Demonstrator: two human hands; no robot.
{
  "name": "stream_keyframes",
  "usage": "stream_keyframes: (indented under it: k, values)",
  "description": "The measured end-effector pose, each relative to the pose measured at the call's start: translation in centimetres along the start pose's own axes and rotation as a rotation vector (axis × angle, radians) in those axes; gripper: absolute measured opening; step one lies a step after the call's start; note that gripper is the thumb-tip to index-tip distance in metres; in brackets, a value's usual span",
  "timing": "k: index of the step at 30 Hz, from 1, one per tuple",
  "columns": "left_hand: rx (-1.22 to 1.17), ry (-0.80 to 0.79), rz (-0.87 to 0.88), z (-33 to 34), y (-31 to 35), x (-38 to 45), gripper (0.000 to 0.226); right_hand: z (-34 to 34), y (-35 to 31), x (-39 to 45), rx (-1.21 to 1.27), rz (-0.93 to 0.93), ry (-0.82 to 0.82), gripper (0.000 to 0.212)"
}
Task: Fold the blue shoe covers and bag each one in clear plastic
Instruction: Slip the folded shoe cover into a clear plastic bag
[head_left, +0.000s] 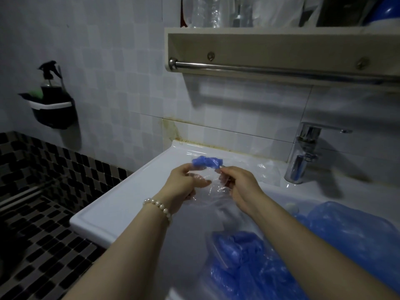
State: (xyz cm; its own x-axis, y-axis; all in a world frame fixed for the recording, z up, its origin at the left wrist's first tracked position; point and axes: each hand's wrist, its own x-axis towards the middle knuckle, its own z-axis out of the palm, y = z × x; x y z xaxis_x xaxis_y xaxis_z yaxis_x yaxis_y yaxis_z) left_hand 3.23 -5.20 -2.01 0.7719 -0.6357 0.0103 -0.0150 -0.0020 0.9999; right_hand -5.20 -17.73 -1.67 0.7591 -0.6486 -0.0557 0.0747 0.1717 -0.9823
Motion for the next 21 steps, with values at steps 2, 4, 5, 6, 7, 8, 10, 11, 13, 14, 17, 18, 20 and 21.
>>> stream_keyframes:
  k: [2, 4, 5, 6, 7, 8, 10, 11, 13, 14, 17, 18, 20, 21]
  values:
    - [-0.030, 0.010, 0.024, 0.3, 0.4, -0.3, 0.016, 0.0, 0.2, 0.0, -0.010, -0.017, 0.012, 0.020]
    - [-0.078, 0.025, 0.004, 0.5, 0.5, -0.3, 0.017, 0.1, 0.3, 0.1, -0.034, -0.040, 0.015, 0.022]
    - [-0.102, 0.040, -0.003, 0.5, 0.4, -0.2, 0.020, 0.1, 0.3, 0.2, -0.060, -0.060, 0.006, 0.023]
    - [-0.124, 0.053, -0.009, 0.5, 0.4, -0.1, 0.024, 0.1, 0.4, 0.3, -0.106, -0.087, -0.017, 0.024]
    - [-0.144, 0.052, -0.016, 0.3, 0.3, 0.0, 0.028, 0.0, 0.5, 0.3, -0.170, -0.117, -0.058, 0.025]
    - [-0.165, 0.036, -0.030, 0.2, 0.2, 0.1, 0.033, -0.1, 0.5, 0.4, -0.234, -0.140, -0.117, 0.025]
    - [-0.225, 0.002, -0.044, 0.1, 0.2, 0.1, 0.031, -0.4, 0.6, 0.3, -0.300, -0.139, -0.221, 0.025]
    - [-0.228, 0.017, -0.037, 0.1, 0.1, 0.1, 0.026, -0.5, 0.5, 0.3, -0.313, -0.125, -0.236, 0.025]
    - [-0.207, 0.097, -0.012, 0.1, 0.1, 0.3, 0.023, -0.8, 0.1, 0.1, -0.409, -0.079, -0.236, 0.030]
    - [-0.218, 0.140, 0.008, 0.1, 0.1, 0.3, 0.023, -1.0, -0.2, 0.0, -0.492, -0.040, -0.252, 0.036]
    - [-0.344, 0.282, 0.052, -0.4, -0.1, 0.8, 0.025, -1.9, -0.8, -0.2, -0.626, 0.074, -0.384, 0.028]
    - [-0.399, 0.324, 0.061, -0.7, -0.1, 0.9, 0.028, -2.2, -0.8, -0.1, -0.638, 0.080, -0.414, 0.020]
    - [-0.492, 0.392, 0.092, -1.0, 0.0, 1.1, 0.031, -2.7, -1.0, 0.0, -0.622, 0.092, -0.460, 0.013]
    - [-0.510, 0.418, 0.102, -1.0, 0.1, 1.1, 0.031, -2.8, -1.2, -0.1, -0.614, 0.110, -0.493, 0.012]
